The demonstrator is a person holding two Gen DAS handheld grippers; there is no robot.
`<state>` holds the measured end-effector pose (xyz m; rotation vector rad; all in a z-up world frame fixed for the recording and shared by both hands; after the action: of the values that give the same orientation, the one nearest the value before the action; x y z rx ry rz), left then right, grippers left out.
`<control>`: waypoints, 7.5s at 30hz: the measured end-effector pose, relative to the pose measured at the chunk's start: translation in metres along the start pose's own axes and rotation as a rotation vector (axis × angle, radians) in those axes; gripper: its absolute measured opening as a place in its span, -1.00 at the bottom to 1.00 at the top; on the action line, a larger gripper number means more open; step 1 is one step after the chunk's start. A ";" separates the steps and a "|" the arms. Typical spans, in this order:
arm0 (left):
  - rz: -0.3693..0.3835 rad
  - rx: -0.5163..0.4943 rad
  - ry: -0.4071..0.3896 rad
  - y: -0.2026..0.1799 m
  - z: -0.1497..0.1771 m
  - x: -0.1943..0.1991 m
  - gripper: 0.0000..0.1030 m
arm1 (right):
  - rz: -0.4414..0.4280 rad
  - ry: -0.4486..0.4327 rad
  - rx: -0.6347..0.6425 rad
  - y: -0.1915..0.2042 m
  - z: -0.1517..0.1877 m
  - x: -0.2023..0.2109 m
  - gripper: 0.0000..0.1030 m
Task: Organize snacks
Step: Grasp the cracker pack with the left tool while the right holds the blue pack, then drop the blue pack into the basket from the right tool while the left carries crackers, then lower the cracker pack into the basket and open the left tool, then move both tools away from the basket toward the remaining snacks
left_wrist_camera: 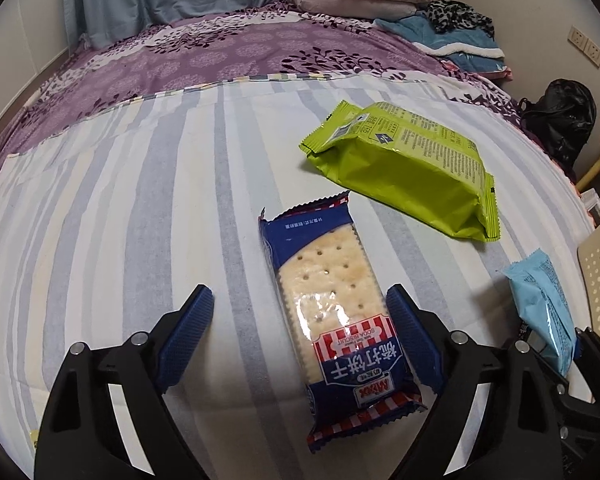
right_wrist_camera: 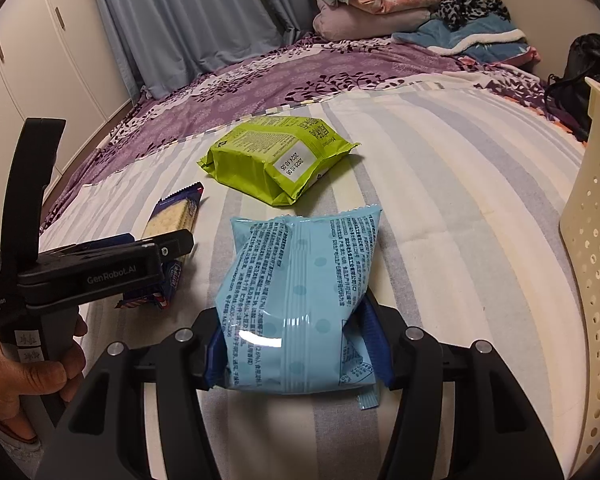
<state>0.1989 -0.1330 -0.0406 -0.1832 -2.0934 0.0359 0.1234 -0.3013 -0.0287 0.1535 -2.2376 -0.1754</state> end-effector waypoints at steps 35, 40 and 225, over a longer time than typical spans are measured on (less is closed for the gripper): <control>0.095 0.068 -0.098 0.072 0.053 0.110 -0.13 | 0.121 0.037 0.080 0.013 0.010 0.006 0.09; 0.127 0.075 -0.134 0.076 0.062 0.134 -0.13 | 0.105 0.026 0.064 0.020 0.028 0.027 0.05; -0.026 0.105 -0.144 0.101 0.057 0.183 0.94 | 0.123 -0.292 -0.029 -0.026 0.003 0.222 0.90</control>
<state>0.0710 -0.0041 0.0767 -0.0922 -2.2304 0.1473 -0.0151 -0.3643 0.1349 -0.0281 -2.5249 -0.1721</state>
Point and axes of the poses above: each gripper's, at about its wrist camera, not at the fingertips, and x roughly against the way its jaws point, y to its left, z to its underside, the point moved 6 cm from there along -x, roughly the way its jaws point, and after that the axes turned 4 degrees about x, right-handed, at the moved point
